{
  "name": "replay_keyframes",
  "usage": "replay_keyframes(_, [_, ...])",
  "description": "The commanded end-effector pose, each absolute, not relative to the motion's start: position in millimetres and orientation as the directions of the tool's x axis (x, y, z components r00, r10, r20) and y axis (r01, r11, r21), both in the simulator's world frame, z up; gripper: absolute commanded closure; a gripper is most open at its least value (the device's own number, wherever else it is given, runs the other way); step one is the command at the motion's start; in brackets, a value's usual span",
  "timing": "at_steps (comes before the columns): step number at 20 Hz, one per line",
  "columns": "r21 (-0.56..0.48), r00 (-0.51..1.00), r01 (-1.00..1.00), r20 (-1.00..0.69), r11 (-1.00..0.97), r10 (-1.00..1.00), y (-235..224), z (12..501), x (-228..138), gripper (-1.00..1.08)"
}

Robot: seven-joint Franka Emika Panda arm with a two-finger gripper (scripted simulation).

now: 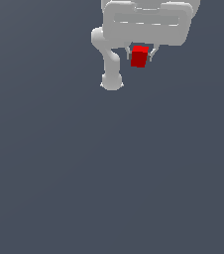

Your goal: Pick up the red cube and move it to a goal position.

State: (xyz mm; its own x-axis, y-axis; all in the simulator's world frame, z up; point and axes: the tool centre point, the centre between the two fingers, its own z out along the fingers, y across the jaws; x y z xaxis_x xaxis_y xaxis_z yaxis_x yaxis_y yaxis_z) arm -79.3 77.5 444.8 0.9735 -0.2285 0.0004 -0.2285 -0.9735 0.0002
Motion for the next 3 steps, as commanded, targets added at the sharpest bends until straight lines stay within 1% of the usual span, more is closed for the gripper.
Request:
replay_keyframes(1, [0.0, 0.973, -0.229, 0.0, -0.973, -0.229, 78.8, 448.1, -78.8, 1.08])
replay_keyframes(3, [0.0, 0.973, -0.229, 0.0, -0.973, -0.229, 79.0, 448.5, -78.5, 1.08])
